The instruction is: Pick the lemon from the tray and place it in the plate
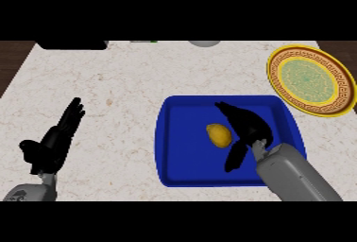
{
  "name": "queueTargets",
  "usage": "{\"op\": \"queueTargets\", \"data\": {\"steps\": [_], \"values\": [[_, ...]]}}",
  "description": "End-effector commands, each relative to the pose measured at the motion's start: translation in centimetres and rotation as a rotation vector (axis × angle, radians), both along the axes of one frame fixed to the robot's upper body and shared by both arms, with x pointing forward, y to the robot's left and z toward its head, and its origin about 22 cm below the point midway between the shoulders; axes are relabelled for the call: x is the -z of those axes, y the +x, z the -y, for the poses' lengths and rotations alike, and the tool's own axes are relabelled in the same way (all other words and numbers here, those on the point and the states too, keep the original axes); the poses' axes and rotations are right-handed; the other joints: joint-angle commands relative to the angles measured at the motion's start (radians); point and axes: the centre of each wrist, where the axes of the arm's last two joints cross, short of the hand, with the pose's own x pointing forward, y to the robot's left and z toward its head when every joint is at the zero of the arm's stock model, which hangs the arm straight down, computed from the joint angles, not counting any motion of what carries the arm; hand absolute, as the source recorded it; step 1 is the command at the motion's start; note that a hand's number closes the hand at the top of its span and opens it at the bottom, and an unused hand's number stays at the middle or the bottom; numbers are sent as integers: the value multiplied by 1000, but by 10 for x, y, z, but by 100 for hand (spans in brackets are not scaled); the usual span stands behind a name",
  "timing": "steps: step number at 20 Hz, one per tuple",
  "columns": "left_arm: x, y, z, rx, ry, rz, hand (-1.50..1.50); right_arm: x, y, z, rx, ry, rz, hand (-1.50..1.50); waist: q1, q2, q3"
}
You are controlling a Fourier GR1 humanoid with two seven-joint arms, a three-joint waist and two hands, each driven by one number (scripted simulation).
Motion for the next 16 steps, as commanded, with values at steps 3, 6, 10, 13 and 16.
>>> {"op": "queueTargets", "data": {"steps": [3, 6, 10, 13, 16], "values": [[11, -9, 0, -10, 2, 0, 0, 18, 12, 1, 4, -26, -22, -150, 0, 0, 0], [7, -11, 8, -11, 7, -2, 0, 10, 9, -23, -5, -47, -40, -150, 1, -1, 0], [14, 1, -11, 10, -10, -7, 0, 37, 20, -10, 11, -86, -21, -150, 0, 0, 0], [6, 1, 4, -6, 4, 4, 0, 65, 17, 10, 9, -114, -39, -150, 1, 0, 0], [-7, 5, -3, 27, -6, 2, 0, 83, 13, -5, -6, -59, -54, -150, 3, 1, 0]]}}
